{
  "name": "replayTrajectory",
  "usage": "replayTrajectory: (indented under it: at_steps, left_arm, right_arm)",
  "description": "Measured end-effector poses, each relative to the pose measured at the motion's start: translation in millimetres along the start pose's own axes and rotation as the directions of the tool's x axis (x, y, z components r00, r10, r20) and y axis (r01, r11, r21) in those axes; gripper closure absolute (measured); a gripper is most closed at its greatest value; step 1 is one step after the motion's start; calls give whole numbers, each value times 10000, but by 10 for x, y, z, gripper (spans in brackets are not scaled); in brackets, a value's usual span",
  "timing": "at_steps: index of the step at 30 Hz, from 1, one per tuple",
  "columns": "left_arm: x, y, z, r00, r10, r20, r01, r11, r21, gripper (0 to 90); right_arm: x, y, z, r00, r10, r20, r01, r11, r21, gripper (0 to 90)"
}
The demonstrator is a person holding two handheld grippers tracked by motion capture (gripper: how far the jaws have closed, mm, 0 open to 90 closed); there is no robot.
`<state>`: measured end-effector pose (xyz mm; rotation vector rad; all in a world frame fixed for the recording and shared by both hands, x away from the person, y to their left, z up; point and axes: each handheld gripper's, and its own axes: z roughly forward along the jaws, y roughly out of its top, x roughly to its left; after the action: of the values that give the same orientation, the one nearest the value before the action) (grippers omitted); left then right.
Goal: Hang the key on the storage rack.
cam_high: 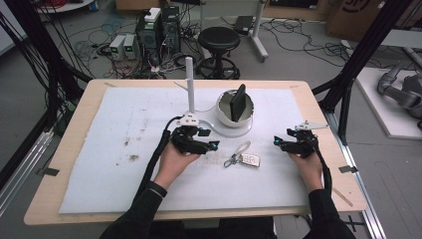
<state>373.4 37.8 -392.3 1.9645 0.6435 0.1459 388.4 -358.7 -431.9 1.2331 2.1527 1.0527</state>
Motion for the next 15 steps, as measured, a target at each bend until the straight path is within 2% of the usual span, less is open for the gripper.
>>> replayTrajectory:
  at_steps: [2,5,7,8,15]
  left_arm:
    - [-45,7,90,9999,29,-108,-28,9999,119,437]
    - [-99,15,213,9995,-121,-275,126,9997,191,471]
    - [-147,3,350,9984,-288,-486,310,9985,457,488]
    - [-147,3,350,9984,-288,-486,310,9985,457,489]
    - [-246,-41,616,9958,-515,-760,580,9946,860,544]
  right_arm:
    - [1,0,-1,10000,-1,-6,1,10000,0,324]
    - [1,0,2,10000,-17,-16,17,10000,-18,324]
    - [3,0,1,10000,-5,-48,5,10000,-29,325]
    - [3,0,1,10000,-5,-48,5,10000,-29,325]
    - [1,-1,8,10000,-30,-44,30,10000,-52,325]
